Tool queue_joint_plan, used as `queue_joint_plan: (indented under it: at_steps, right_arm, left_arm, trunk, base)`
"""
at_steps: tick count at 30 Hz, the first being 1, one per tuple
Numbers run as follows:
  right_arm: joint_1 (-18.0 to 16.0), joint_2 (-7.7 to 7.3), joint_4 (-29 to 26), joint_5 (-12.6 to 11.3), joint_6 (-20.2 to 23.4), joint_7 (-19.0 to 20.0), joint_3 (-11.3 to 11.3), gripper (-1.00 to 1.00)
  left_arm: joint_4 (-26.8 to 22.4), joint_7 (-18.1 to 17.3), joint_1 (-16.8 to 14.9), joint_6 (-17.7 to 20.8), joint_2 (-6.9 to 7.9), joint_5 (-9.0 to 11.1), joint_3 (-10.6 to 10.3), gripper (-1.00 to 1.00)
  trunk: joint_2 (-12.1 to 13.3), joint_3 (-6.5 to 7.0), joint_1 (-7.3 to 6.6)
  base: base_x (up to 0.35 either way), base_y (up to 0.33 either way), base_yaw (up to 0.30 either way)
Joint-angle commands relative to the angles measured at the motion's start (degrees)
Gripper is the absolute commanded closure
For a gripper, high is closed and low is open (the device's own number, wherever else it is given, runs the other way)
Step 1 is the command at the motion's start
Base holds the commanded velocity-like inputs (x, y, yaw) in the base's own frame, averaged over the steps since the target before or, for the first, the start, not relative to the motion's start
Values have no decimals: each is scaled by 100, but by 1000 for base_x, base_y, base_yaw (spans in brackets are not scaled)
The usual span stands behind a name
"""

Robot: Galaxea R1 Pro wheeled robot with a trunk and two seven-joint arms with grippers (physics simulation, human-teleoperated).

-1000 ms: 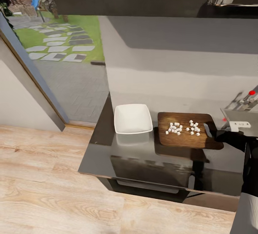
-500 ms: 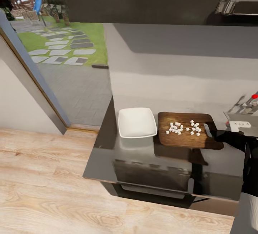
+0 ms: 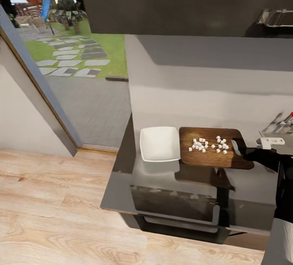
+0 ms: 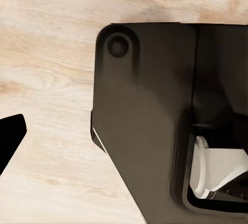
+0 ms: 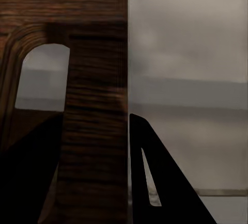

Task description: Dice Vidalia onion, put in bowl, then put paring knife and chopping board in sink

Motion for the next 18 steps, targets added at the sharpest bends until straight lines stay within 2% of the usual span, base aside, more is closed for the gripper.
queue_joint_plan:
  at_steps: [1,12,18]
  right_arm:
    - [-6,1,-7,49,17,59,-4,100]
    - [-8,1,-7,50,17,59,-4,100]
    - [-7,1,-7,57,20,59,2,100]
  left_arm:
    - [-11,47,-2,-17,9,49,-49,-100]
    - [-11,47,-2,-18,9,49,-52,-100]
    - [-11,47,-2,-16,9,49,-51,-100]
  trunk:
    - [-10,1,5]
    - [-10,98,5]
    - [-10,152,5]
  base:
    - [99,100,0]
    - [145,194,0]
    - [28,226,0]
